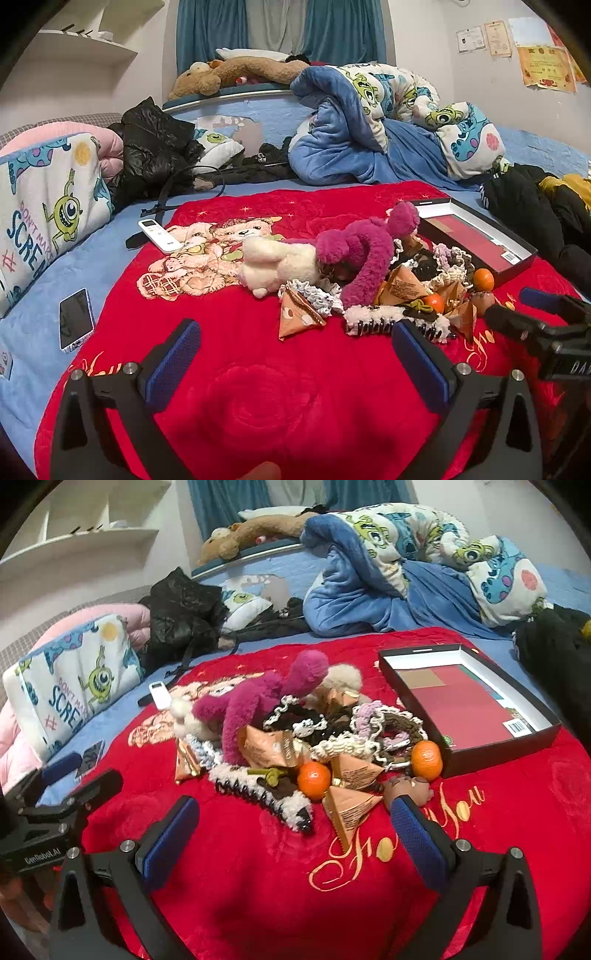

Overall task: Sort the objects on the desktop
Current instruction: 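Move both tools toward the pile of snacks and toys, then lower the right gripper onto a tan triangular snack packet and close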

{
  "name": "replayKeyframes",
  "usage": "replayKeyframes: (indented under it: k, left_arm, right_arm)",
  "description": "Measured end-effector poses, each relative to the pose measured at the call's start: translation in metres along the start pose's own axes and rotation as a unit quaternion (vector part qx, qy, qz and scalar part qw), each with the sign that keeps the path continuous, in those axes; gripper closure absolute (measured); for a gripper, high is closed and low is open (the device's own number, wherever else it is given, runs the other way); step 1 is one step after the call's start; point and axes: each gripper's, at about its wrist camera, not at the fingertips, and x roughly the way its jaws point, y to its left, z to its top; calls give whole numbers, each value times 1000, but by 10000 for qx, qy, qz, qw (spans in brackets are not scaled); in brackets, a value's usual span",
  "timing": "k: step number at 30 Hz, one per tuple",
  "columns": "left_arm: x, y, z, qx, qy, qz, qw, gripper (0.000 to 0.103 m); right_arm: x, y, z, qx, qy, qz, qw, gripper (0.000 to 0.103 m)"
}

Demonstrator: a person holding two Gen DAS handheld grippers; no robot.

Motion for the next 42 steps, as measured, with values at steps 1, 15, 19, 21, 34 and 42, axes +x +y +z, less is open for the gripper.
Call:
replayKeyframes:
  k: [1, 15, 19, 21, 34, 42]
  left_arm:
    - [0, 0, 0, 3, 9, 10, 10000, 0]
    - [15, 0, -4, -72, 335, 12, 9994, 0]
    - [19, 5, -5, -222, 417, 11, 9989, 0]
    - [22, 6, -6, -197, 451, 54, 9988, 0]
    - [43, 4, -11, -102, 677, 205, 9974, 0]
    - [61, 10, -7, -184, 805, -38, 9966, 0]
  right_arm:
    - [-1, -3, 1, 49, -32, -11, 10000, 0]
    - [-16, -18, 7, -94, -290, -837, 9960, 0]
    - [-15, -18, 8, -84, -361, -947, 9948, 0]
    - [-13, -21, 8, -10, -323, -928, 9952, 0]
    - [5, -13, 12, 82, -364, -926, 9950, 0]
    - [17, -19, 20, 296, -389, -725, 9962, 0]
